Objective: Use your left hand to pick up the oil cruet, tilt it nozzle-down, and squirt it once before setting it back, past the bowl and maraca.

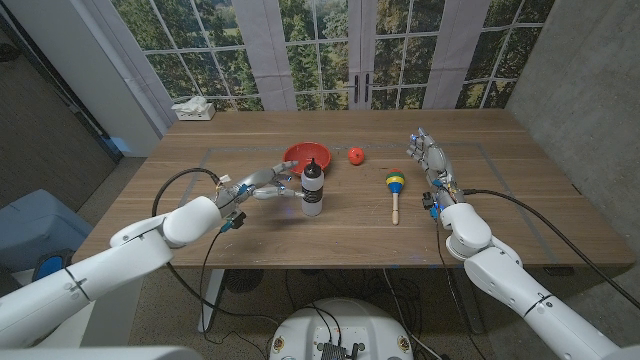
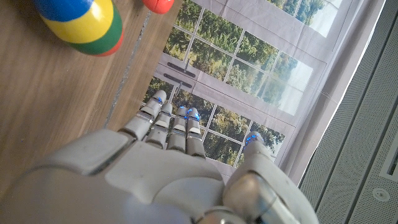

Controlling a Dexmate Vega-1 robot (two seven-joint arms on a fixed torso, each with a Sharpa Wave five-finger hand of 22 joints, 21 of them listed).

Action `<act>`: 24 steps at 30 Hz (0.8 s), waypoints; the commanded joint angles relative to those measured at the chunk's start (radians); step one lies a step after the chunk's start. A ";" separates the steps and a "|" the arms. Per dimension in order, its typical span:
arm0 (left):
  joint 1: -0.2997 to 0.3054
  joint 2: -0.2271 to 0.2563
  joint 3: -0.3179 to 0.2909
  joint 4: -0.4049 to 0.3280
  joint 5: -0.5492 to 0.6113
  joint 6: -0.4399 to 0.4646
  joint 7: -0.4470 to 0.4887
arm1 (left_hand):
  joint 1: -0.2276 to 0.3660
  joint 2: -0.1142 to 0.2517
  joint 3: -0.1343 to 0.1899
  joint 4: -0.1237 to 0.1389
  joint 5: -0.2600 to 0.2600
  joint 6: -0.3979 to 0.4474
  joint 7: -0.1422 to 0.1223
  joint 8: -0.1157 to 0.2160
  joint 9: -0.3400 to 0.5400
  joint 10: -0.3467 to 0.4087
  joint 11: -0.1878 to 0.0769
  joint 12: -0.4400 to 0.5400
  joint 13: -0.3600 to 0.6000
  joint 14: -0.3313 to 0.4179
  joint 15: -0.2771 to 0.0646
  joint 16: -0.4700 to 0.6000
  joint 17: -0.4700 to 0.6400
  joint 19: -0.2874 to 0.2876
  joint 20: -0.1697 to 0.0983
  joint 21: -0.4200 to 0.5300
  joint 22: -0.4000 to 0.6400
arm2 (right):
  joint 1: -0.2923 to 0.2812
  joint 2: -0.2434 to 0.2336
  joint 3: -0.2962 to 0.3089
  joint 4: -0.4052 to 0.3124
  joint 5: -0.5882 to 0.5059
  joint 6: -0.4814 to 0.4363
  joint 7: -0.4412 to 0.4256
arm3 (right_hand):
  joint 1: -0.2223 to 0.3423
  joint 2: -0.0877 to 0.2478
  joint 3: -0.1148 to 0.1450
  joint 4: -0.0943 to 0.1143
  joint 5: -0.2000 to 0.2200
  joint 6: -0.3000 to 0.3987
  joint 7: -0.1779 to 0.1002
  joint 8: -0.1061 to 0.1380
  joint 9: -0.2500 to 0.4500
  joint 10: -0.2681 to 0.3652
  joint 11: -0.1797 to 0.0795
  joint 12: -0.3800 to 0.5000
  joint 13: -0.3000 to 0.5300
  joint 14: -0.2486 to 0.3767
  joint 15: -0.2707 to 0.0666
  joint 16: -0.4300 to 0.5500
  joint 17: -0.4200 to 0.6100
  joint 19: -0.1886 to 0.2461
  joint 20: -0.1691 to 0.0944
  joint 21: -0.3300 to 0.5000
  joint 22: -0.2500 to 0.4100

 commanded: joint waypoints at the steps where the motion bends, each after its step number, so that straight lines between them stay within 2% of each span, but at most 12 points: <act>1: 0.064 -0.018 -0.064 0.061 -0.080 -0.167 -0.003 | -0.045 0.036 -0.018 0.018 -0.006 -0.062 -0.014 -0.003 -0.001 -0.103 0.012 0.001 -0.002 -0.162 0.036 0.000 -0.016 -0.109 0.014 -0.091 0.002 | -0.003 0.005 0.001 0.004 0.000 0.008 0.002 | -0.001 -0.003 0.000 0.004 -0.003 -0.001 0.001 0.000 0.003 0.000 -0.001 0.003 0.001 0.004 0.006 0.001 0.005 0.001 0.001 0.002 0.003; 4: 0.079 -0.047 -0.083 0.098 -0.118 -0.238 -0.001 | -0.071 0.047 -0.025 0.027 -0.013 -0.087 -0.008 -0.003 -0.001 -0.152 0.017 -0.001 -0.004 -0.227 0.042 -0.001 -0.019 -0.151 0.022 -0.129 0.003 | -0.003 0.006 0.001 0.004 0.001 0.009 0.003 | -0.003 -0.003 0.000 0.005 -0.003 -0.002 0.000 0.000 0.003 -0.001 0.000 0.003 0.001 0.004 0.006 0.001 0.005 0.001 0.001 0.002 0.003; 7: 0.088 -0.067 -0.100 0.123 -0.161 -0.283 -0.015 | -0.093 0.055 -0.031 0.035 -0.016 -0.089 -0.004 0.001 -0.002 -0.163 0.016 0.003 -0.005 -0.264 0.034 -0.001 -0.019 -0.180 0.025 -0.154 0.003 | -0.001 0.009 0.000 0.010 0.005 0.010 0.006 | -0.005 -0.003 -0.001 0.006 -0.003 -0.002 0.001 0.000 0.003 -0.001 0.000 0.003 0.001 0.003 0.006 0.001 0.005 0.001 0.001 0.002 0.003; 9: 0.085 -0.077 -0.105 0.144 -0.211 -0.316 -0.054 | -0.145 0.098 -0.033 0.067 -0.019 -0.063 -0.012 0.010 -0.005 -0.162 0.006 0.009 -0.008 -0.276 0.028 0.011 -0.017 -0.188 0.024 -0.174 0.003 | -0.001 0.013 -0.001 0.014 0.005 0.010 0.003 | -0.007 -0.004 -0.002 0.007 -0.003 -0.002 0.000 0.000 0.003 -0.001 -0.002 0.003 0.001 0.004 0.007 0.001 0.005 0.002 0.002 0.002 0.003; 11: 0.089 -0.088 -0.112 0.149 -0.217 -0.325 -0.050 | -0.173 0.117 -0.035 0.081 -0.019 -0.055 -0.017 0.009 -0.007 -0.168 -0.007 0.010 -0.010 -0.295 0.020 0.010 -0.019 -0.212 0.017 -0.196 0.003 | 0.000 0.013 -0.002 0.016 0.003 0.010 0.002 | -0.009 -0.004 -0.003 0.008 -0.003 -0.002 0.001 0.000 0.003 -0.002 -0.001 0.003 0.001 0.004 0.007 0.001 0.006 0.002 0.002 0.002 0.003; 13: 0.093 -0.104 -0.118 0.159 -0.231 -0.341 -0.049 | -0.196 0.131 -0.037 0.091 -0.018 -0.059 -0.012 0.006 -0.007 -0.178 -0.005 0.007 -0.011 -0.314 0.013 0.008 -0.020 -0.222 0.013 -0.210 0.002 | 0.000 0.013 -0.002 0.019 0.008 0.008 0.006 | -0.011 -0.005 -0.003 0.009 -0.003 -0.003 0.000 0.000 0.003 -0.001 0.000 0.003 0.001 0.004 0.007 0.001 0.006 0.002 0.001 0.002 0.003; 15: 0.091 -0.130 -0.121 0.178 -0.248 -0.369 -0.049 | -0.242 0.159 -0.043 0.117 -0.015 -0.076 0.018 0.000 -0.008 -0.189 -0.004 0.006 -0.012 -0.333 -0.003 0.011 -0.020 -0.235 -0.001 -0.233 0.003 | -0.001 0.016 -0.002 0.022 0.012 0.009 0.005 | -0.012 -0.005 -0.004 0.010 -0.003 -0.003 0.001 0.000 0.003 -0.001 0.000 0.003 0.001 0.004 0.008 0.001 0.006 0.002 0.001 0.002 0.003; 18: 0.082 -0.165 -0.120 0.204 -0.265 -0.404 -0.053 | -0.290 0.185 -0.049 0.138 -0.009 -0.105 0.077 -0.004 -0.011 -0.168 -0.029 0.013 -0.015 -0.333 -0.046 0.015 -0.024 -0.223 -0.025 -0.254 0.002 | 0.000 0.015 -0.003 0.024 0.014 0.006 0.007 | -0.015 -0.007 -0.005 0.011 -0.003 -0.003 0.002 0.000 0.003 0.000 0.000 0.004 0.001 0.004 0.009 0.001 0.006 0.002 0.002 0.002 0.003; 19: 0.077 -0.170 -0.118 0.211 -0.269 -0.411 -0.061 | -0.303 0.195 -0.049 0.144 -0.005 -0.102 0.098 -0.001 -0.012 -0.156 -0.036 0.015 -0.015 -0.330 -0.059 0.017 -0.026 -0.212 -0.051 -0.259 0.001 | 0.000 0.016 -0.003 0.027 0.019 0.008 0.011 | -0.017 -0.007 -0.006 0.012 -0.003 -0.003 0.002 0.000 0.003 0.000 0.000 0.004 0.001 0.004 0.009 0.001 0.006 0.002 0.002 0.002 0.003; 22: 0.075 -0.194 -0.121 0.222 -0.276 -0.428 -0.055 | -0.325 0.220 -0.047 0.157 0.001 -0.107 0.119 0.000 -0.013 -0.152 -0.032 0.013 -0.016 -0.337 -0.074 0.014 -0.027 -0.208 -0.097 -0.274 0.001 | 0.003 0.016 -0.005 0.032 0.026 0.005 0.017 | -0.019 -0.008 -0.007 0.012 -0.003 -0.003 0.003 0.000 0.003 0.000 0.000 0.004 0.001 0.004 0.009 0.001 0.006 0.002 0.002 0.002 0.003; 23: 0.074 -0.210 -0.123 0.228 -0.278 -0.441 -0.047 | -0.336 0.241 -0.042 0.167 0.007 -0.109 0.130 0.000 -0.013 -0.156 -0.026 0.011 -0.015 -0.346 -0.074 0.012 -0.027 -0.211 -0.117 -0.283 0.001 | 0.005 0.017 -0.005 0.036 0.033 0.005 0.022 | -0.020 -0.008 -0.007 0.013 -0.003 -0.002 0.002 0.001 0.003 0.000 0.000 0.004 0.001 0.004 0.009 0.001 0.006 0.002 0.002 0.002 0.003; 24: 0.075 -0.223 -0.126 0.231 -0.279 -0.448 -0.035 | -0.340 0.247 -0.041 0.171 0.008 -0.110 0.132 -0.001 -0.013 -0.157 -0.025 0.010 -0.015 -0.349 -0.073 0.011 -0.027 -0.213 -0.124 -0.286 0.001 | 0.006 0.017 -0.005 0.039 0.039 0.003 0.027 | -0.020 -0.009 -0.007 0.013 -0.003 -0.003 0.002 0.000 0.003 0.000 0.000 0.004 0.001 0.004 0.009 0.001 0.006 0.002 0.002 0.002 0.003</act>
